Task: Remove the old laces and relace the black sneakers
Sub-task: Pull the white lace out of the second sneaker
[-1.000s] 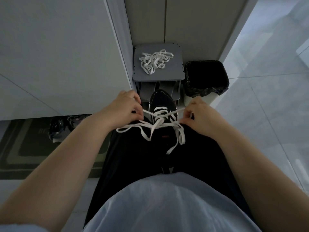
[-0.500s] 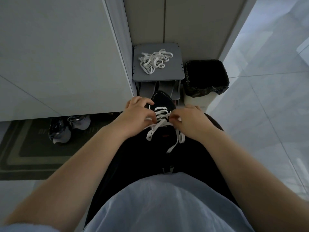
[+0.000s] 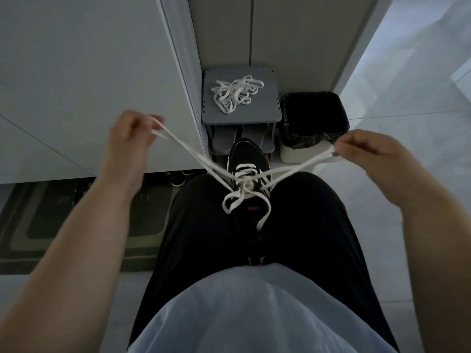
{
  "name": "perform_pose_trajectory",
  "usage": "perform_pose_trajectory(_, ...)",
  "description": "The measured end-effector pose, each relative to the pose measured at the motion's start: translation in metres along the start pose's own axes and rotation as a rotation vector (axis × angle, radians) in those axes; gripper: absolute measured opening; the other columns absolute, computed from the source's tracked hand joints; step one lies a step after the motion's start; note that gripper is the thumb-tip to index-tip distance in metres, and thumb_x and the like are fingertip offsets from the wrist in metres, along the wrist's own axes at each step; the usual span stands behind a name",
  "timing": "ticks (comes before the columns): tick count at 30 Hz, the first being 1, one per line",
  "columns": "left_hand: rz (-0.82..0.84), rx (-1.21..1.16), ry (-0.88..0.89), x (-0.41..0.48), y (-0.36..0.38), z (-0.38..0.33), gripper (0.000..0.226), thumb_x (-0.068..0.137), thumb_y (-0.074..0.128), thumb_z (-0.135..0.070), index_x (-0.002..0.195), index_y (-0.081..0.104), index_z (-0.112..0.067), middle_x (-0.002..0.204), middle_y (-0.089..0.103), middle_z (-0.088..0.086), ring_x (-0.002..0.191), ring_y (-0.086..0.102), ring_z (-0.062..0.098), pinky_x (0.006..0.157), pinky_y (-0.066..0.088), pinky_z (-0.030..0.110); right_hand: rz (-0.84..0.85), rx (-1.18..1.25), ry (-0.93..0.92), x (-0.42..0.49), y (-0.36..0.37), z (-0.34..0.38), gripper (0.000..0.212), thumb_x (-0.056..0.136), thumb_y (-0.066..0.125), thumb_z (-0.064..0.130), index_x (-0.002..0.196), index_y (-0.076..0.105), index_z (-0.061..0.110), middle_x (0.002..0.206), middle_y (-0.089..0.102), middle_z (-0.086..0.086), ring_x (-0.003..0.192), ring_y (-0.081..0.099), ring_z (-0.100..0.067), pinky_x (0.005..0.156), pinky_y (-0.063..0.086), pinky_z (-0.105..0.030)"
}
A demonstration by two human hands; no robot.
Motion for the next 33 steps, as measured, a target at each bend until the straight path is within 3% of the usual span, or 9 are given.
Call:
perform_pose_trajectory(4, -0.071, -0.365, -0.157, -0.003, -0.002, -0.014, 0.026, 0.098, 0.035, -0.006, 0.075, 0.045, -0.013, 0.06, 0.06, -0.003, 0.062, 0.059, 0.012, 0.074, 0.055, 0.031, 0.082, -0.34, -0.089, -0.001, 0.01, 0.002, 0.018, 0.077, 0.067, 0.01, 0.075, 0.062, 0.028, 0.084, 0.061, 0.013, 0.082, 0.055, 0.002, 0.072, 0.036, -0.002)
perform_pose_trajectory(8, 0.184, 0.214, -0.033, -0.021, 0.029, -0.012, 0.024, 0.086, 0.041, -0.005, 0.097, 0.047, -0.025, 0.084, 0.057, 0.002, 0.073, 0.057, 0.01, 0.072, 0.047, 0.026, 0.132, -0.398, -0.254, 0.005, 0.066, 0.005, 0.024, 0.078, 0.061, 0.011, 0.094, 0.066, 0.028, 0.089, 0.06, 0.023, 0.089, 0.053, 0.01, 0.085, 0.042, -0.015)
perform_pose_trajectory(11, 0.511, 0.629, 0.316, -0.04, 0.048, 0.005, 0.027, 0.076, 0.044, -0.019, 0.094, 0.058, -0.035, 0.106, 0.052, -0.005, 0.107, 0.046, 0.016, 0.098, 0.035, 0.035, 0.221, -0.629, -0.299, 0.011, 0.1, -0.011, 0.019, 0.089, 0.056, 0.022, 0.104, 0.068, 0.027, 0.099, 0.068, 0.012, 0.097, 0.055, -0.011, 0.097, 0.031, -0.027)
perform_pose_trajectory(15, 0.594, 1.036, 0.324, -0.052, 0.061, 0.024, 0.021, 0.09, 0.047, -0.032, 0.1, 0.066, -0.031, 0.131, 0.042, -0.009, 0.128, 0.02, 0.017, 0.11, 0.006, 0.034, 0.203, -0.74, -0.272, 0.016, 0.102, -0.026, 0.016, 0.092, 0.054, 0.032, 0.097, 0.069, 0.026, 0.091, 0.067, 0.01, 0.09, 0.053, -0.012, 0.101, 0.029, -0.028)
perform_pose_trajectory(18, 0.622, 1.136, 0.255, -0.049, 0.062, 0.037, 0.026, 0.092, 0.045, -0.044, 0.108, 0.063, -0.034, 0.138, 0.037, -0.009, 0.131, 0.017, 0.016, 0.111, 0.004, 0.034, 0.09, -0.333, -0.168, 0.016, 0.085, -0.012, 0.011, 0.092, 0.056, 0.023, 0.084, 0.063, 0.026, 0.081, 0.062, 0.015, 0.074, 0.054, 0.003, 0.081, 0.043, -0.019)
perform_pose_trajectory(20, 0.677, 1.145, 0.201, -0.046, 0.065, 0.041, 0.021, 0.091, 0.049, -0.043, 0.104, 0.064, -0.034, 0.138, 0.038, -0.01, 0.132, 0.018, 0.016, 0.112, 0.005, 0.034, 0.001, 0.258, -0.09, 0.01, 0.068, 0.007, 0.018, 0.095, 0.049, 0.013, 0.083, 0.06, 0.022, 0.085, 0.068, 0.008, 0.081, 0.063, -0.002, 0.077, 0.049, -0.016)
perform_pose_trajectory(22, 0.657, 1.086, 0.185, -0.041, 0.067, 0.041, 0.013, 0.089, 0.055, -0.036, 0.092, 0.066, -0.031, 0.133, 0.046, -0.01, 0.13, 0.028, 0.015, 0.113, 0.01, 0.036, -0.001, 0.66, -0.136, 0.003, 0.052, 0.022, 0.021, 0.097, 0.041, 0.007, 0.084, 0.056, 0.013, 0.081, 0.07, 0.0, 0.079, 0.067, -0.017, 0.072, 0.055, -0.028)
perform_pose_trajectory(26, 0.298, 0.493, 0.048, -0.024, 0.051, 0.016, 0.016, 0.093, 0.05, -0.014, 0.081, 0.057, -0.02, 0.11, 0.063, -0.003, 0.1, 0.057, 0.008, 0.094, 0.04, 0.023, -0.066, 0.626, -0.216, -0.008, 0.049, 0.03, 0.019, 0.096, 0.039, 0.011, 0.081, 0.05, 0.012, 0.052, 0.046, 0.011, 0.048, 0.042, -0.006, 0.057, 0.047, -0.022)
perform_pose_trajectory(33, -0.047, -0.365, 0.049, -0.017, 0.028, -0.035, 0.026, 0.1, 0.029, -0.008, 0.079, 0.043, -0.016, 0.066, 0.058, -0.003, 0.06, 0.056, 0.01, 0.072, 0.052, 0.027, 0.198, -0.62, -0.112, 0.002, 0.09, -0.002, 0.013, 0.091, 0.055, 0.035, 0.09, 0.064, 0.027, 0.064, 0.051, 0.015, 0.06, 0.05, 0.001, 0.055, 0.034, -0.016)
Point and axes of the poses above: each hand's wrist, its own x-axis towards the middle knuckle, its own y-axis out of the palm, z = x × y, the point moved 1 cm from there along x, towards the middle knuckle
